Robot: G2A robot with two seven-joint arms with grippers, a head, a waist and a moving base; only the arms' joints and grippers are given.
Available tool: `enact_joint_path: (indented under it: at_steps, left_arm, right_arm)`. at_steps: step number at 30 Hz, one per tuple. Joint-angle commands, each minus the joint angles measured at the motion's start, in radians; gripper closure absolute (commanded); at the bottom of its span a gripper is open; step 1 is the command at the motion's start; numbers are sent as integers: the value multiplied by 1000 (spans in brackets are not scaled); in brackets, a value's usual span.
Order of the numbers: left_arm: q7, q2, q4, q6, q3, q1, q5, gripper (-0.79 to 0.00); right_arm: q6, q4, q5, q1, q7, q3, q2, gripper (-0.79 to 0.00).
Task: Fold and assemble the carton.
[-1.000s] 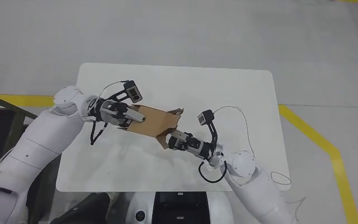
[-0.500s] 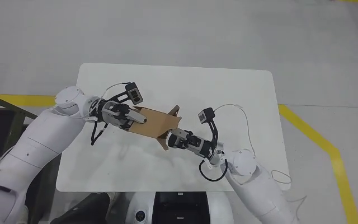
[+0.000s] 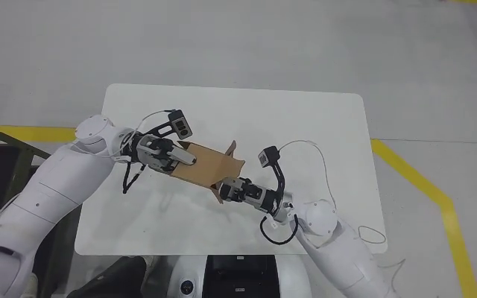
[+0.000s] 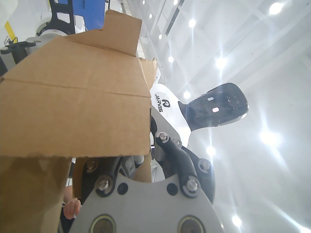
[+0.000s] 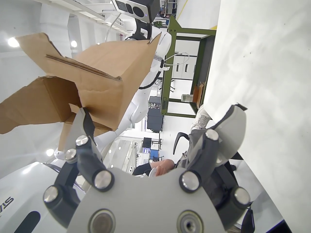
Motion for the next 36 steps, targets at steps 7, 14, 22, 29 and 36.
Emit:
enact_joint_path:
  at_steps: [7, 14, 22, 29, 36]
  left_arm:
    - [0, -6, 9, 0, 6, -8, -18, 0]
    - [0, -12, 13, 2, 10, -14, -20, 0]
    - [0, -20, 10, -4, 18, -23, -6, 0]
    - [0, -24, 7, -7, 21, -28, 4, 0]
    - [0, -24, 28, -13, 19, -28, 14, 0]
  right_arm:
    - [6, 3, -11, 5, -6, -16, -2, -785]
    - [14, 10, -13, 17, -17, -31, -5, -785]
    - [26, 14, -17, 32, -27, -50, -10, -785]
    - [31, 21, -16, 41, -32, -57, -13, -785]
    - [12, 12, -10, 26, -39, -34, -8, -785]
